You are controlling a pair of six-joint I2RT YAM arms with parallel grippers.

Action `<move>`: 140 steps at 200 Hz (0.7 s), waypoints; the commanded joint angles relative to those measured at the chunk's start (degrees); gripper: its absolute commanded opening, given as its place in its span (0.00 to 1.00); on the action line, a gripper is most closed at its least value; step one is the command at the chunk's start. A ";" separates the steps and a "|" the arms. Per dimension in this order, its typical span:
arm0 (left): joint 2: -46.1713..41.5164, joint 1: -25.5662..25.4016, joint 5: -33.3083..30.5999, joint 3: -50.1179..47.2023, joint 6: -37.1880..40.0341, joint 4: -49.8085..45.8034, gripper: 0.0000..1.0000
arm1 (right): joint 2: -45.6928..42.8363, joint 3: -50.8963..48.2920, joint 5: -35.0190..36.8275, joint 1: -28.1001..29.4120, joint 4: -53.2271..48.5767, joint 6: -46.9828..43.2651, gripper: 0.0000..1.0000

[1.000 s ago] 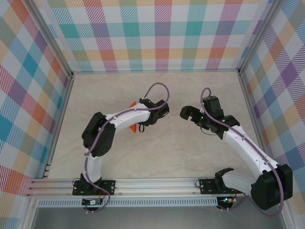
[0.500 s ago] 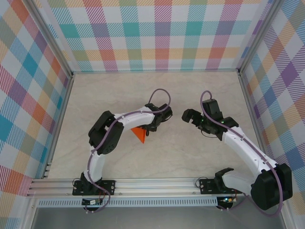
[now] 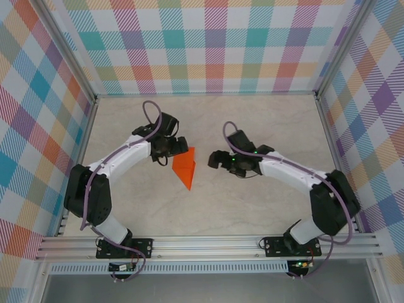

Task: Fold a paper plane with a square sheet of paper (pick it up from the middle)
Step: Move the paper to the center of the table.

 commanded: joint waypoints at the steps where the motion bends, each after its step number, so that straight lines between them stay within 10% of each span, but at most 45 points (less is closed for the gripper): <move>1: -4.54 4.73 1.75 -4.50 -1.91 1.62 0.97 | 6.37 6.46 -3.38 5.01 4.45 2.45 0.92; 140: -11.21 14.72 5.88 -14.81 -3.65 4.49 1.00 | 32.82 29.64 -3.76 12.03 -3.64 -4.79 0.87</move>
